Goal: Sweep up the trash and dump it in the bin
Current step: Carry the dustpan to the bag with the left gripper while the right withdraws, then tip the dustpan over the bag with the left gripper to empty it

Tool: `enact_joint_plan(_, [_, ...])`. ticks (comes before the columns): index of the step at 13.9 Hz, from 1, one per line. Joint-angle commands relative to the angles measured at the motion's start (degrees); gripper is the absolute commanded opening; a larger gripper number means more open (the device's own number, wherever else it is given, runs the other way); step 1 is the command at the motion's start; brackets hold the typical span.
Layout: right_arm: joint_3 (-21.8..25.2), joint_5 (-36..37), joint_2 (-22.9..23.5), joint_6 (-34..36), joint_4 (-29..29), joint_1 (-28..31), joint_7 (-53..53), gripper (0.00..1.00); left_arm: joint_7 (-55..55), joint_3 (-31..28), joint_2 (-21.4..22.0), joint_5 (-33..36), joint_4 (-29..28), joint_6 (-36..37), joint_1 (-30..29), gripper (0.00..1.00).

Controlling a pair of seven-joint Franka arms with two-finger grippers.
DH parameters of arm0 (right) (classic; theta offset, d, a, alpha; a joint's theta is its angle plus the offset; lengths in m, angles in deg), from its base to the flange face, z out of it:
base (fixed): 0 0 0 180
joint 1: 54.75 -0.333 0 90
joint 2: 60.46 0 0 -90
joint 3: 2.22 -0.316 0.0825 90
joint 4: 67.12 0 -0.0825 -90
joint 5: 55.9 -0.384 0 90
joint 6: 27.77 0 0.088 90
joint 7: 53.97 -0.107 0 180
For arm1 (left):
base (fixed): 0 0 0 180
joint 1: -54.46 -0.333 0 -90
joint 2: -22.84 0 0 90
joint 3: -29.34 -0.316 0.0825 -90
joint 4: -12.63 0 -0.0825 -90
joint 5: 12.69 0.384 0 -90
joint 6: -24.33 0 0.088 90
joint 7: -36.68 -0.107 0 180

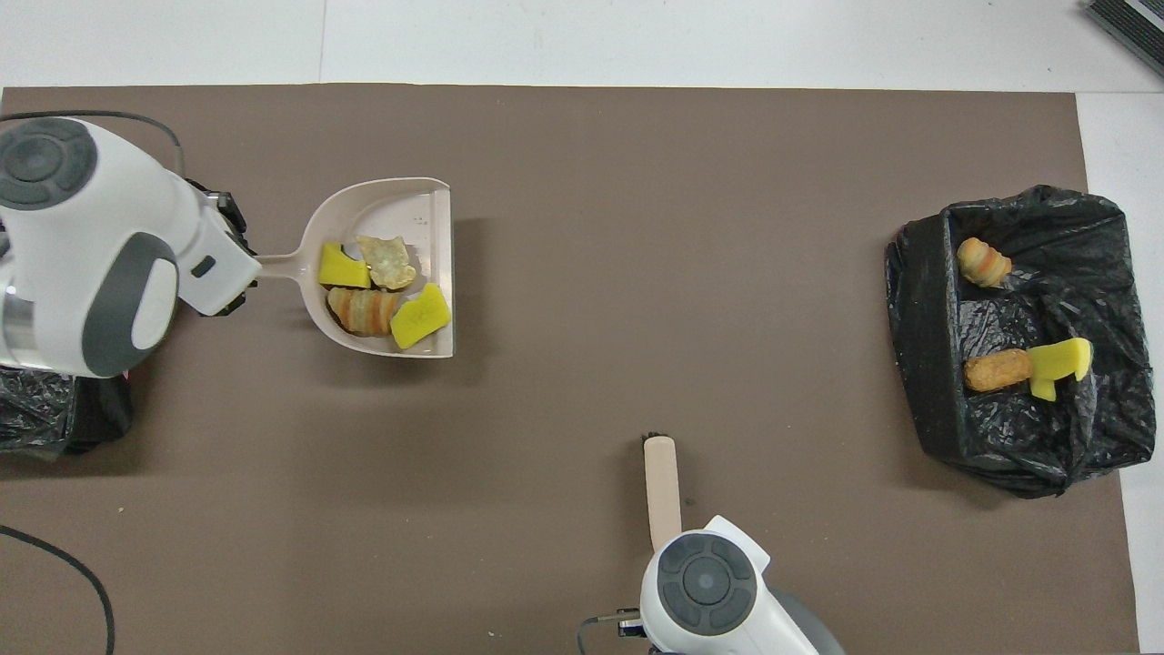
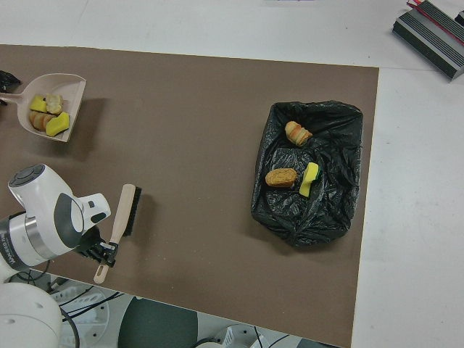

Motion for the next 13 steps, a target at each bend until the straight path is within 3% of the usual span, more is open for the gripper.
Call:
enact_joint_plan(1, [-0.19, -0.22, 1.33, -2.83, 0.79, -1.28, -1.93, 0.00, -6.79, 0.57, -0.95, -3.54, 6.83, 5.95, -4.47, 0.00])
enact_joint_plan(5, [-0.45, -1.53, 7.39, -7.50, -3.16, -4.18, -4.66, 0.00, -15.23, 0.66, -1.12, -5.56, 12.47, 12.29, -12.82, 0.00])
enact_joint_plan(9, [-0.97, -1.62, 8.80, -6.62, -6.68, -4.97, -4.92, 0.00, -24.55, 0.66, -1.82, -6.01, 15.36, 12.30, -21.78, 0.00])
enact_joint_plan(13, [-0.98, -4.96, 9.16, -6.01, -6.51, -4.80, -4.83, 0.00, -26.67, 0.04, -3.32, -4.96, 19.14, 12.03, -28.47, 0.00])
